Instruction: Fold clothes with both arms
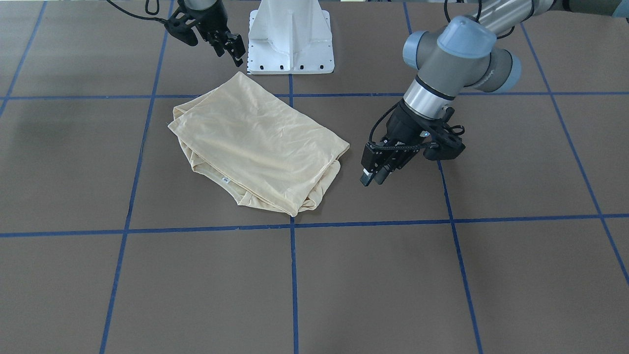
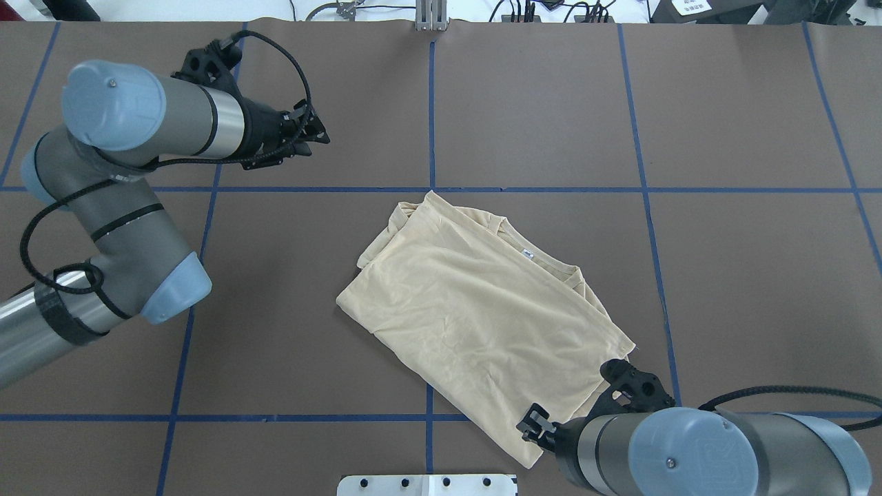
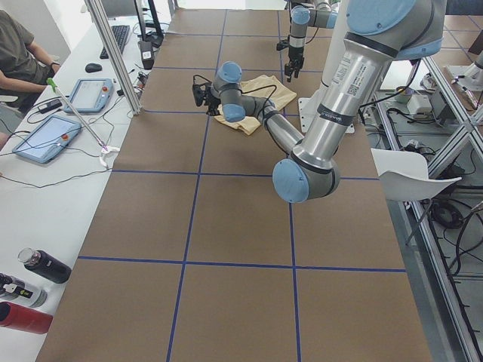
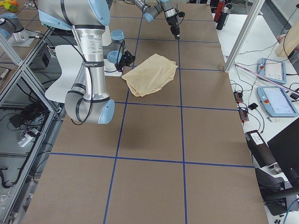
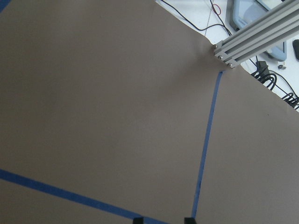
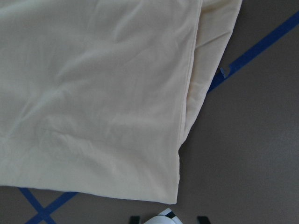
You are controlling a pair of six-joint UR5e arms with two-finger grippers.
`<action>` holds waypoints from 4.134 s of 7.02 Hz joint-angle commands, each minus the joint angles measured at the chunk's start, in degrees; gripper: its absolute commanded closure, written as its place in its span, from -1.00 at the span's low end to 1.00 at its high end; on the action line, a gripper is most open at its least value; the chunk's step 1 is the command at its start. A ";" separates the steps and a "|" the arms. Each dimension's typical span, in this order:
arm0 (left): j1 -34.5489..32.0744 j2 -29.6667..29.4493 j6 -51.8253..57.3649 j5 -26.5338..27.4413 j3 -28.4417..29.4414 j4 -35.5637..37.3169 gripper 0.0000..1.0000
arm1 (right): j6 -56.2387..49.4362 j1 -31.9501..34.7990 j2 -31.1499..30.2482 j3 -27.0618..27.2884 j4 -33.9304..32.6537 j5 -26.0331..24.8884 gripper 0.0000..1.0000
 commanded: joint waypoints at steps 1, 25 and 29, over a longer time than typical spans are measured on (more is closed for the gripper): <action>8.29 4.11 -4.53 1.01 -4.64 4.62 0.00 | -1.19 11.25 0.85 -0.95 0.02 0.78 -1.00; -4.76 -16.44 16.46 6.65 36.95 -14.37 -0.22 | -17.12 23.92 17.53 -21.35 0.72 5.40 -1.00; -6.52 -5.37 16.20 0.93 20.07 -13.49 -0.21 | 2.53 7.66 18.00 -21.53 0.72 -6.85 -0.96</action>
